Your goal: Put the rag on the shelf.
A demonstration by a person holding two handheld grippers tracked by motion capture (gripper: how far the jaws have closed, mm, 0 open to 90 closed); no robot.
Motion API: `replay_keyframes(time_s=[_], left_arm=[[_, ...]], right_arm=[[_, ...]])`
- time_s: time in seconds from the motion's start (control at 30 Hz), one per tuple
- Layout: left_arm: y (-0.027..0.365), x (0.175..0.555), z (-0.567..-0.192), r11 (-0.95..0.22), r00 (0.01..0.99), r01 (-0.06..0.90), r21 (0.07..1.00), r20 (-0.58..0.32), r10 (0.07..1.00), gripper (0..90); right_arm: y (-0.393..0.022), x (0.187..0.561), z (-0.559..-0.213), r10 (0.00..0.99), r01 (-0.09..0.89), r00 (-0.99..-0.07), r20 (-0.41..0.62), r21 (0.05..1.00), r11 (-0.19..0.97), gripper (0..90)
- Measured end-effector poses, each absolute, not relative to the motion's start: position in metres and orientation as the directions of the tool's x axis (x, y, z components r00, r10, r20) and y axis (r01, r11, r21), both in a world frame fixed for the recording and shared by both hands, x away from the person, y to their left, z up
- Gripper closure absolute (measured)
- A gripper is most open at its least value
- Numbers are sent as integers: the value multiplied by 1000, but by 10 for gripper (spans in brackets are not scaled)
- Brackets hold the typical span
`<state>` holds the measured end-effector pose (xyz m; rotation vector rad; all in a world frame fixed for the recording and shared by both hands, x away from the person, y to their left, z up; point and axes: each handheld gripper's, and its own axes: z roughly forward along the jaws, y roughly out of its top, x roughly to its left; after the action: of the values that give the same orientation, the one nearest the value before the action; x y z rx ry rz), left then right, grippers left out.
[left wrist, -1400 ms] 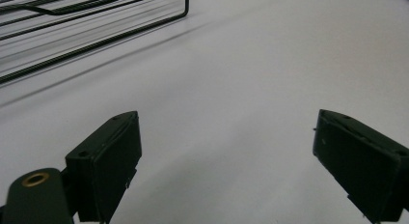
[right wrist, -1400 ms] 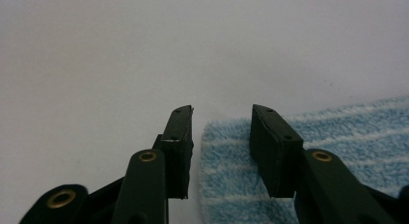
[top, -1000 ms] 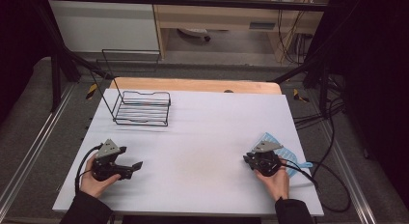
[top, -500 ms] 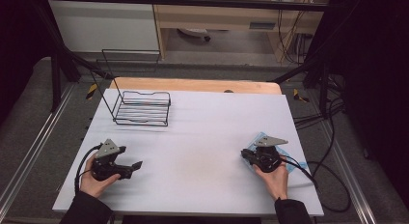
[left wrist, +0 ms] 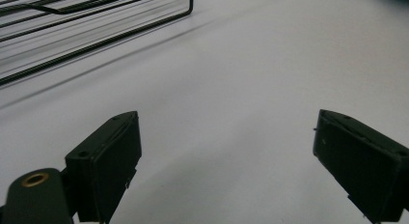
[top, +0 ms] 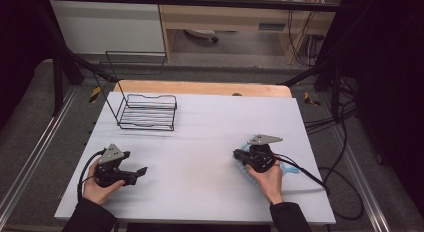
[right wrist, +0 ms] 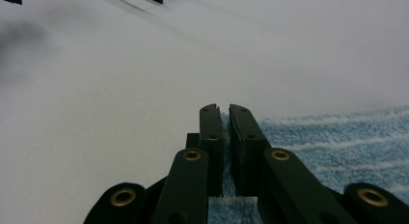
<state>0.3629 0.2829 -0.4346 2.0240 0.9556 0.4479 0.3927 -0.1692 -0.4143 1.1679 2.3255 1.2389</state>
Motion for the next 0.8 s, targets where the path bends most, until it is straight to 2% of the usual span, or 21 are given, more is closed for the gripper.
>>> replay_keyframes(time_s=[0.8], left_arm=[[283, 363, -435, -364, 647, 465, 807, -28, 762, 98]], right_arm=[[-89, 431, -422, 731, 550, -663, 160, 767, 330, 854]])
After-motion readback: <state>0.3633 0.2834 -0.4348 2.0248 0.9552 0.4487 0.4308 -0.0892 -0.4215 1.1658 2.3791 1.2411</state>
